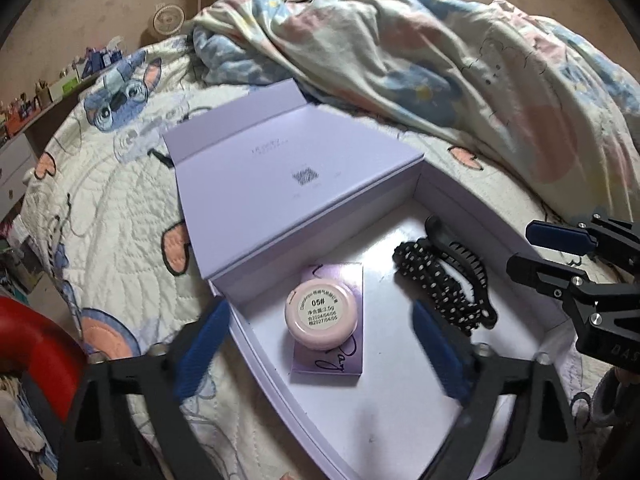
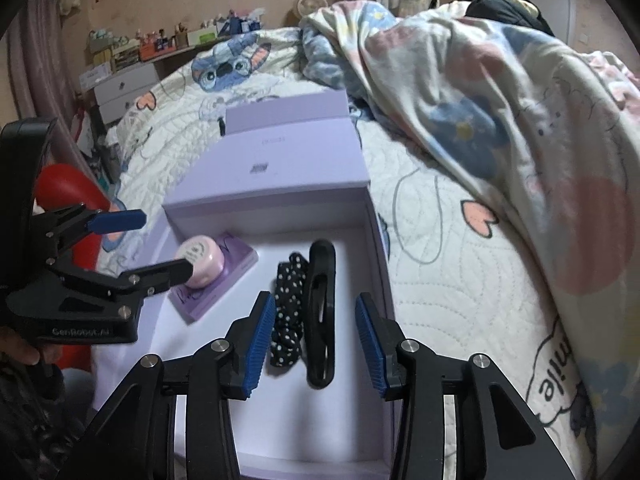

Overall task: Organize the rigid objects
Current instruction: 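Lift both open tools out of the lavender box, then move both tools down to the remaining clips beside the box, then grasp the gold bear-charm claw clip with left tool while right tool grasps the cream claw clip, then carry the gold clip with left tool while right tool carries the cream clip over the box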

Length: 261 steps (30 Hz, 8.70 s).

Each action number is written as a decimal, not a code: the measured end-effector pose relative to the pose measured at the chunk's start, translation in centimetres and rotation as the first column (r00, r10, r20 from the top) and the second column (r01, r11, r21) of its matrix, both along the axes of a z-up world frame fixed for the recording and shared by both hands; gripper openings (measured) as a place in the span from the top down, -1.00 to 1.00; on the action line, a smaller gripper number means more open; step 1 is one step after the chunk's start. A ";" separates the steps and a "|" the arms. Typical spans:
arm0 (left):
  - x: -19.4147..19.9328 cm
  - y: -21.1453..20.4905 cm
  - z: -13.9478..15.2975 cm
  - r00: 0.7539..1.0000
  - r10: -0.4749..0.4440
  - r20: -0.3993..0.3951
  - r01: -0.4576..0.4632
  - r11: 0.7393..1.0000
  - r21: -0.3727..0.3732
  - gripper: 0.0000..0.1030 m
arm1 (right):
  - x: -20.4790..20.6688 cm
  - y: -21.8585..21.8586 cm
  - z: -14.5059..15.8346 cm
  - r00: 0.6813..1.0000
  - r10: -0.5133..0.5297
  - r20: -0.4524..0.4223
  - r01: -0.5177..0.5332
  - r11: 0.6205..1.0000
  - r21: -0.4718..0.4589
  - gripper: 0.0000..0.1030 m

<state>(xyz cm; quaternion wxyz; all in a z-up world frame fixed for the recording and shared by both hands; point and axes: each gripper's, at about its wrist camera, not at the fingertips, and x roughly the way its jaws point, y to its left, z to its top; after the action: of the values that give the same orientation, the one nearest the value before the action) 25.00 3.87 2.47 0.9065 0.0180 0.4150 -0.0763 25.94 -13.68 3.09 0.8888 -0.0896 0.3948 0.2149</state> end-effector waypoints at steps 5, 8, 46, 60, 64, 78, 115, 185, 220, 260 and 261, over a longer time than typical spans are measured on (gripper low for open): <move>-1.0 0.2 1.9 0.999 0.004 0.033 -0.004 1.000 -0.012 -0.95 | -0.9 -0.2 1.8 0.999 -0.009 0.034 0.008 1.000 0.021 0.04; -1.7 0.2 2.8 0.999 0.005 0.047 -0.005 1.000 -0.010 -0.95 | -1.7 -0.4 2.7 0.999 -0.014 0.047 0.013 0.999 0.031 -0.06; -12.3 -2.8 7.9 0.986 -0.082 0.146 0.088 0.995 -0.037 -0.95 | -13.0 -4.3 6.8 0.987 -0.084 0.135 0.075 0.995 0.064 -0.50; -17.1 -3.8 6.7 0.985 -0.112 0.133 0.116 0.993 -0.026 -0.95 | -18.1 -5.4 5.6 0.986 -0.103 0.129 0.093 0.992 0.086 -0.50; -18.3 -3.7 6.1 0.986 -0.106 0.126 0.110 0.994 -0.029 -0.95 | -19.4 -5.7 4.6 0.987 -0.110 0.119 0.098 0.989 0.107 -0.50; -20.7 -2.7 3.3 0.992 -0.094 0.080 0.098 0.994 -0.044 -0.95 | -21.3 -5.5 0.3 0.995 -0.089 0.042 0.082 0.986 0.147 -0.50; -19.2 -3.0 -3.2 0.992 -0.122 -0.026 0.117 0.979 -0.166 -0.95 | -19.6 -6.4 -7.7 0.985 -0.086 -0.148 0.103 0.988 0.114 -0.06; -17.8 -4.4 -7.4 0.985 -0.141 -0.099 0.123 0.977 -0.172 -0.22 | -17.1 -5.6 -9.1 0.961 -0.210 -0.179 0.224 0.973 0.062 0.42; -18.8 -2.6 -6.9 0.995 -0.098 -0.035 0.089 0.972 -0.219 0.29 | -18.5 -4.3 -6.8 0.987 -0.101 -0.128 0.117 0.986 0.123 0.61; -14.9 -3.3 0.6 0.992 -0.091 0.083 0.105 0.979 -0.173 0.29 | -14.9 -2.3 -0.1 0.997 0.079 0.028 -0.083 0.980 0.184 0.61; -14.6 -3.4 0.7 0.992 -0.092 0.083 0.105 0.979 -0.172 0.29 | -14.5 -2.3 -0.1 0.996 0.077 0.032 -0.082 0.980 0.184 0.61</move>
<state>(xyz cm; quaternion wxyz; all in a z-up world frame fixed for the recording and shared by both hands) 10.40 0.49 3.12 0.9146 -0.0388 0.3708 -0.1567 11.42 -15.99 3.04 0.8888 -0.0251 0.3581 0.2849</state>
